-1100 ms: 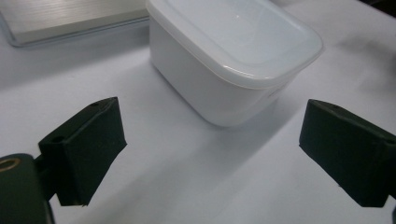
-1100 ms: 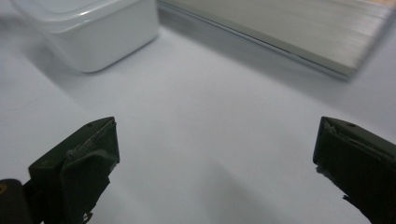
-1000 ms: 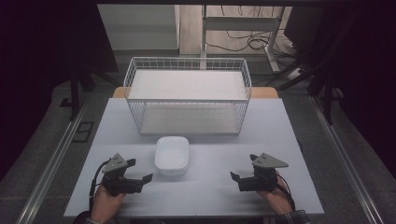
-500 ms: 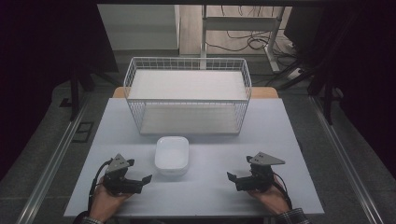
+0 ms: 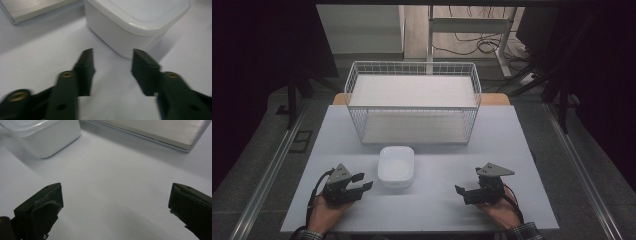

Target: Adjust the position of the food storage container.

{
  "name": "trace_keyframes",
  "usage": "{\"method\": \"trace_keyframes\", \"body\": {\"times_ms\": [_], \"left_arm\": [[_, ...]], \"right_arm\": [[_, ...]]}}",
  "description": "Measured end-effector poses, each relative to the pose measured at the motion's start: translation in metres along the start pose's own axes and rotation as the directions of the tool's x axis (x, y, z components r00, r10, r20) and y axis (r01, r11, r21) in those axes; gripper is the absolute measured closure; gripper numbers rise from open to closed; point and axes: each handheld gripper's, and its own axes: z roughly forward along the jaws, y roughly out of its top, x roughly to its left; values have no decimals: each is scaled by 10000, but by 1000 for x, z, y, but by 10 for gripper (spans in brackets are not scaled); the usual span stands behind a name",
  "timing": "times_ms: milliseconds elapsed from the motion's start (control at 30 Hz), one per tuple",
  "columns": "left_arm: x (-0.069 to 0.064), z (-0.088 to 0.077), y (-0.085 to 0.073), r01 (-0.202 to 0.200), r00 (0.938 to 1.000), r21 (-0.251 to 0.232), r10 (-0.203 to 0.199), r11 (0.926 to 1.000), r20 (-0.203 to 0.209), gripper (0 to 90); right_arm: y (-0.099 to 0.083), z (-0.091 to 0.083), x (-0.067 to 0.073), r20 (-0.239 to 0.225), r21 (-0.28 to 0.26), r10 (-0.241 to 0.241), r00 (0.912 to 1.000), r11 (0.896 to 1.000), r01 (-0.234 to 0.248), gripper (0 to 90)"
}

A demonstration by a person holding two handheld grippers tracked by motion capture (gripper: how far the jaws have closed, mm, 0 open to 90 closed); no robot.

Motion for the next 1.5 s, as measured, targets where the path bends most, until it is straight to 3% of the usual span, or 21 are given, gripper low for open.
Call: {"method": "trace_keyframes", "body": {"times_ms": [133,233,333,467,700,767,900,967,1000,1067,1133,1167,1200,1233,1267,1300,1333,1433,1467,1500], "left_arm": [[1,7,4,-34,9993,189,27,9998,382,801],[-2,14,8,-284,9984,396,264,9988,493,886],[-7,20,10,-404,9968,431,373,9983,705,896],[-14,24,14,-739,9954,561,702,9957,651,898],[-23,36,21,-737,9899,524,667,9959,1254,899],[-30,46,27,-856,9852,523,767,9950,1533,899],[-37,51,32,-1255,9781,586,1137,9904,1744,899],[-31,44,33,-1159,9830,458,1080,9922,1483,899],[-23,41,33,-891,9889,337,843,9955,1226,898],[-10,37,31,-298,9943,121,284,9995,1031,898],[1,36,31,51,9963,5,-51,10000,860,898],[6,36,31,115,9970,-18,-114,9999,768,898],[6,36,31,115,9970,-18,-114,9999,768,898],[14,39,34,141,9981,-63,-137,9999,599,898],[18,42,36,155,9982,-73,-151,9999,582,898],[18,42,36,155,9982,-73,-151,9999,582,898],[23,47,39,223,9980,-120,-216,9997,595,898],[33,55,45,302,9980,-209,-290,9993,564,898],[33,55,45,302,9980,-209,-290,9993,564,898],[39,61,49,397,9977,-280,-381,9988,569,898]], "right_arm": [[1,2,1,13,0,-28,10000,10000,28,0],[2,3,1,1,17,-40,10000,10000,40,0],[2,6,2,-3,120,-70,10000,9999,70,0],[3,9,3,-59,247,-65,10000,9997,67,6],[6,11,7,-145,285,-150,9998,9995,154,11],[7,14,8,-180,336,-150,9997,9993,156,11],[9,17,12,-326,448,-335,9989,9984,350,5],[9,17,14,-358,465,-374,9987,9982,390,9],[9,16,14,-359,472,-391,9986,9981,408,23],[10,17,16,-374,433,-511,9980,9977,527,80],[10,17,18,-545,325,-672,9963,9971,690,203],[12,17,19,-728,325,-793,9942,9961,818,262],[12,17,19,-728,325,-793,9942,9961,818,262],[15,18,25,-924,345,-956,9911,9945,992,419],[17,19,27,-1145,382,-1020,9882,9935,1070,496],[17,19,27,-1145,382,-1020,9882,9935,1070,496],[20,23,32,-1461,588,-1211,9818,9897,1308,644],[24,34,39,-1625,929,-1290,9782,9850,1454,803],[24,34,39,-1625,929,-1290,9782,9850,1454,803],[27,41,45,-1850,990,-1294,9742,9838,1495,888]]}}
